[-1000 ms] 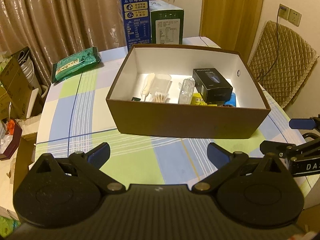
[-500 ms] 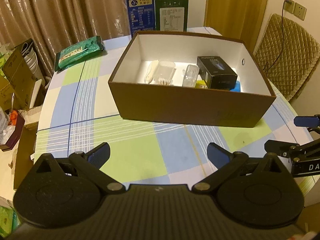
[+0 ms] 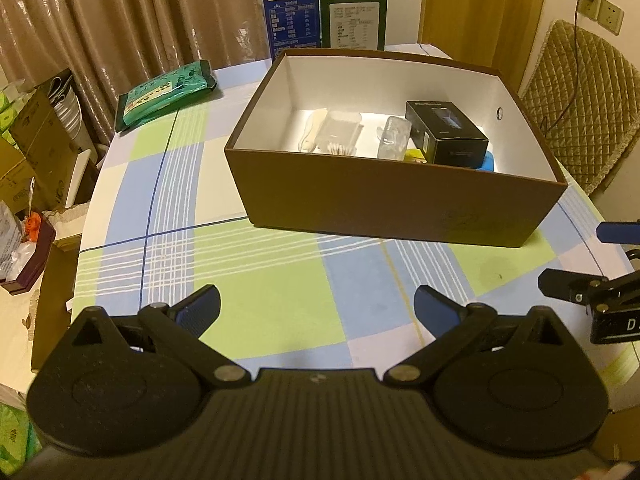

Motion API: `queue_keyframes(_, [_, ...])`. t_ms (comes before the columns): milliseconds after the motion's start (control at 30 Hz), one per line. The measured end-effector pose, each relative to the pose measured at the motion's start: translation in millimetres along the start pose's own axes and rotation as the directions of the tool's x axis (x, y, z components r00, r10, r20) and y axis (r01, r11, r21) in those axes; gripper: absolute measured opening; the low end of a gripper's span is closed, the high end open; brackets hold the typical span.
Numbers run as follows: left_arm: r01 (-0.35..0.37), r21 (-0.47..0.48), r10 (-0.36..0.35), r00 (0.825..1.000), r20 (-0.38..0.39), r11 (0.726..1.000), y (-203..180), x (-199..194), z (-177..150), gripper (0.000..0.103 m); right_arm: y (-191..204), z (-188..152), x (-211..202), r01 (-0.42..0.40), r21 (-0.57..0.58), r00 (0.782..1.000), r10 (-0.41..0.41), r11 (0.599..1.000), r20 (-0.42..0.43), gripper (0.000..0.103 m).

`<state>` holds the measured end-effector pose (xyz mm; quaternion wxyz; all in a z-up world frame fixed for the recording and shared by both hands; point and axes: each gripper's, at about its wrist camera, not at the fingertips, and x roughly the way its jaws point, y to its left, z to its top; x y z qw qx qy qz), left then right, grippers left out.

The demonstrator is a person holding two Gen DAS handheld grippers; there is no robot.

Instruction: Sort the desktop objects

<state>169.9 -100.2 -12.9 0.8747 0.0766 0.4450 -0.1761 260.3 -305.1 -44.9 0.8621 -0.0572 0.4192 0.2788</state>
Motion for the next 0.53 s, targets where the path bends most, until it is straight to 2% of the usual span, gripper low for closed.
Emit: queue_keyframes(533, [0.007,0.010,-0.007,1.000,-0.002,1.000,-0.6,10.0,9.0,0.102,-7.3,7.0,10.7,0.020,0.011,1.000,-0.020,1.000,-0.008,0.101])
